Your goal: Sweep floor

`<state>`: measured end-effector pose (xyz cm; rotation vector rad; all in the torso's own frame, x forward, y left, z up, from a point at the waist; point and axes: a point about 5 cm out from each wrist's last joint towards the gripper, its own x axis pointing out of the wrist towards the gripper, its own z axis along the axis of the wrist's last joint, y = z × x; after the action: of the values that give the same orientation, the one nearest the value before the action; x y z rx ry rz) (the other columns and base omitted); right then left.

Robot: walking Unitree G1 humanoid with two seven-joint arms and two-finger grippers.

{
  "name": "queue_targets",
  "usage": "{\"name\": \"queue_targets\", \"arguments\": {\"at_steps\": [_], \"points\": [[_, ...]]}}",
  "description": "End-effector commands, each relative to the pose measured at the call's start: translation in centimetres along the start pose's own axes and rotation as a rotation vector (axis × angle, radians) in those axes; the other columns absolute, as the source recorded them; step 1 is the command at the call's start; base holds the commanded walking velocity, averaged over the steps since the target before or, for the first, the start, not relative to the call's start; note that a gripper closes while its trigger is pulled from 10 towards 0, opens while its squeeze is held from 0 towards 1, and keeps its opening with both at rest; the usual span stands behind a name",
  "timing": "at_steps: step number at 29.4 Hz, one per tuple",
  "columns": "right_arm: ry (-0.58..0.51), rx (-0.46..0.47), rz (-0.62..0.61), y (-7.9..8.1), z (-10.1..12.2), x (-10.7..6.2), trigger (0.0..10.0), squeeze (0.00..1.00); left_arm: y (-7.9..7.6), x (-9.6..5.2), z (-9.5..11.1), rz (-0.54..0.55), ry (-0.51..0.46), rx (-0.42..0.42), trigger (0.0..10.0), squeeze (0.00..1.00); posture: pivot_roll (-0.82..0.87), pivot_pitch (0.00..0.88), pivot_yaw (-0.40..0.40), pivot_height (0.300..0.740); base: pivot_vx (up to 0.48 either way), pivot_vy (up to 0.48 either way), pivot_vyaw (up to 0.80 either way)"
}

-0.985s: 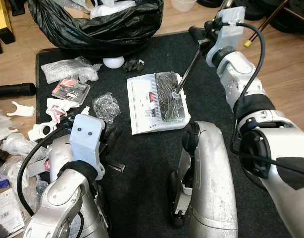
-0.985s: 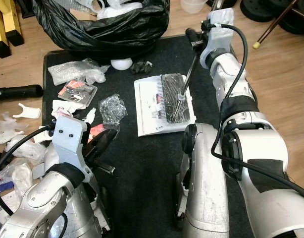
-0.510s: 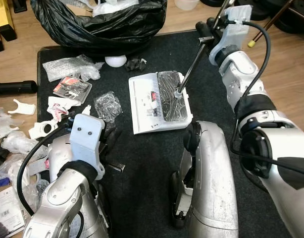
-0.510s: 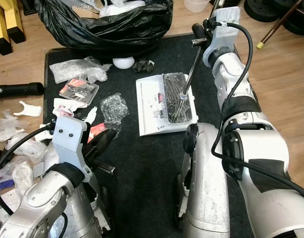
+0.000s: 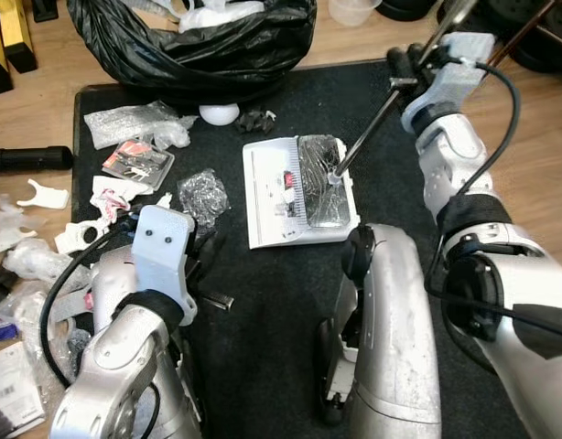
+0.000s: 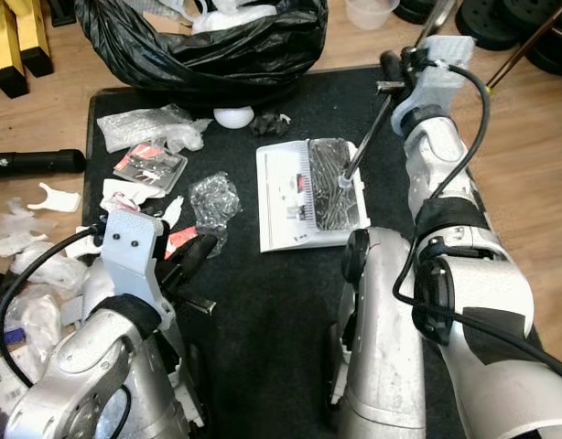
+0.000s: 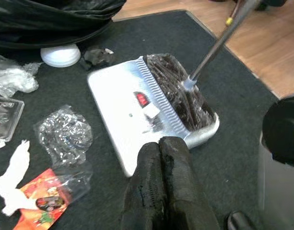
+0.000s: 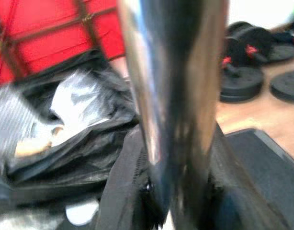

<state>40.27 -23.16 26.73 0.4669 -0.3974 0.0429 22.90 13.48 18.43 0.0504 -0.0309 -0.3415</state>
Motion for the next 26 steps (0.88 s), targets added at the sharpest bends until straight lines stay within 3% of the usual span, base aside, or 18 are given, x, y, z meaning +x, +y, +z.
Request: {"name": "queue_targets", "arguments": {"at_steps": [1,6,10,18,22,26], "points": [[-0.103,0.271,-0.016,-0.9,1.4,-0.5,10.0,0.00,-0.3,0.4,-1.0,0.004,0.025,-0.010,10.0,0.00,-0.09,0.300,-0.117,0.339,0.000,0.000,0.00],[-0.143,0.303,-0.009,-1.1,2.4,-0.7,10.0,0.00,-0.4,0.8,-1.1,0.001,0.023,-0.012,10.0,0.00,-0.10,0.283,-0.118,0.344,0.000,0.000,0.00],[-0.190,0.285,0.037,-1.0,4.6,-1.5,10.0,0.00,-0.6,2.1,-1.4,-0.011,0.006,-0.016,10.0,0.00,-0.13,0.229,-0.117,0.359,0.000,0.000,0.00],[-0.179,0.266,0.071,-0.8,5.2,-2.2,10.0,0.00,-0.9,3.8,-1.3,-0.026,-0.032,-0.006,10.0,0.00,-0.15,0.180,-0.123,0.384,0.000,0.000,0.00],[-0.160,0.262,0.092,-0.5,5.9,-2.7,10.0,0.00,-0.6,5.5,-1.2,-0.022,-0.053,0.002,10.0,0.00,-0.18,0.138,-0.130,0.404,0.000,0.000,0.00],[-0.163,0.247,0.090,-0.2,6.4,-2.9,10.0,0.00,-0.2,6.2,-1.0,-0.005,-0.074,0.015,10.0,0.00,-0.18,0.128,-0.131,0.419,0.000,0.000,0.00]]}}
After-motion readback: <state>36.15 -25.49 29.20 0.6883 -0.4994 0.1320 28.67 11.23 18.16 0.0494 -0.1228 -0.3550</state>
